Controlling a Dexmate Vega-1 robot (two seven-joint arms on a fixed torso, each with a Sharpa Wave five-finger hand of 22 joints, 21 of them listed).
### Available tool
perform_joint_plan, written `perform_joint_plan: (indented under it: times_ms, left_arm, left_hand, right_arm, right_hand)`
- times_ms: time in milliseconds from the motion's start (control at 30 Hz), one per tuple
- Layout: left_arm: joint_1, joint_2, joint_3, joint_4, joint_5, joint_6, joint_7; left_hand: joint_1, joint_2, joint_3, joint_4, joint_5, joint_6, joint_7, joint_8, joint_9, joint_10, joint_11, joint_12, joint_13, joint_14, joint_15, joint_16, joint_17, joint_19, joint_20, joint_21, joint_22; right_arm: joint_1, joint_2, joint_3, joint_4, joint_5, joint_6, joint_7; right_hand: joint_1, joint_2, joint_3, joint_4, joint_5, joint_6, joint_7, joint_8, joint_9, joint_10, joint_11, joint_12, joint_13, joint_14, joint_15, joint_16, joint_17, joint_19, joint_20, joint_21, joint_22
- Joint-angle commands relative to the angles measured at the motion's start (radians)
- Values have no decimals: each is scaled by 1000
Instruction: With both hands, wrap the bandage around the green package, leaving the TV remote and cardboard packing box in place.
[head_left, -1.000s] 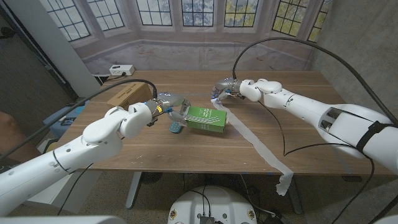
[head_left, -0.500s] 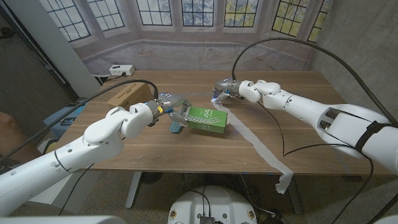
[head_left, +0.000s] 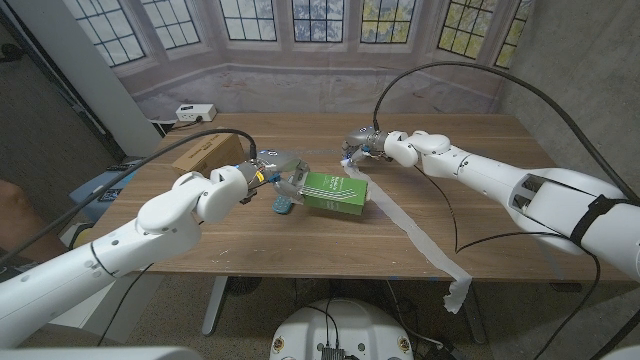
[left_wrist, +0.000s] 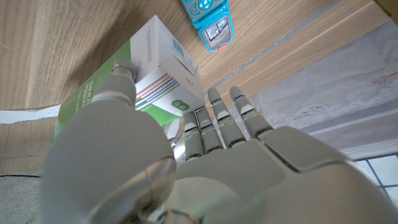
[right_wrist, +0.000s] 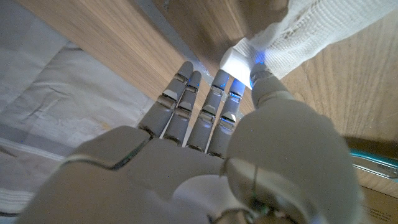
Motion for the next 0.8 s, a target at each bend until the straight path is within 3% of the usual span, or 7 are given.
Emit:
perform_joint_plan:
  times_ms: [33, 133, 333, 467, 667, 800]
  left_arm:
    - [-7, -7, 4, 8, 1, -12, -3]
    - [-8, -7, 4, 11, -2, -16, -4]
    - [-8, -5, 1, 15, -7, -23, -1]
    - [-7, -4, -2, 15, -6, -27, 5]
    - [-9, -1, -4, 15, -4, -32, 4]
    - [-12, -4, -2, 15, 3, -32, 4]
  left_hand:
    - [36, 47, 4, 6, 7, 77, -26, 67, 2, 22, -5, 6, 3, 8, -1, -1, 6, -2, -4, 0, 2]
    - [35, 47, 3, 7, 7, 77, -27, 68, 1, 21, -11, 5, 4, 8, -1, -1, 7, -3, -5, 0, 2]
    - [37, 48, 4, 6, 7, 77, -28, 69, 1, 21, -8, 5, 5, 8, 0, -3, 8, -4, -4, 0, 2]
    - [35, 49, 4, 7, 7, 80, -29, 72, 1, 21, -8, 5, 6, 8, -1, -3, 9, -5, -3, -1, 2]
    - [34, 48, 4, 7, 7, 82, -28, 76, 2, 22, -8, 4, 7, 8, 0, -5, 9, -6, -5, -2, 2]
    - [35, 49, 4, 7, 7, 81, -30, 77, 2, 22, -7, 4, 8, 8, 0, -6, 11, -8, -7, -2, 2]
  right_arm:
    - [-6, -3, -4, -7, -9, -14, -22]
    - [-12, -8, -2, -22, -13, -26, -27]
    - [-20, -19, 3, -48, -22, -38, -32]
    - [-24, -26, 8, -64, -29, -47, -42]
    - [-39, -45, 23, -108, -37, -70, -48]
    - [-55, -60, 37, -149, -43, -94, -48]
  right_hand:
    - [22, 6, 0, 1, 4, 34, -2, 12, 6, 31, -3, 18, 11, 27, -172, 15, 8, 14, -75, 10, 5]
    - [35, 6, -3, -1, 2, 49, -3, 16, 7, 50, -12, 29, 17, 43, -173, 20, 13, 20, -79, 11, 6]
    - [52, 10, -6, 0, 1, 80, -5, 27, 10, 74, -6, 46, 29, 69, -176, 29, 21, 28, -83, 12, 6]
    - [61, 11, -10, 1, -1, 91, -5, 31, 13, 86, -20, 55, 36, 86, -177, 34, 26, 38, -88, 14, 7]
    - [79, 14, -11, 0, -1, 116, -7, 40, 16, 103, -10, 67, 46, 108, -180, 36, 30, 49, -95, 17, 7]
    - [90, 13, -12, -1, -1, 123, -5, 43, 17, 110, -22, 73, 51, 122, -181, 37, 32, 56, -96, 18, 7]
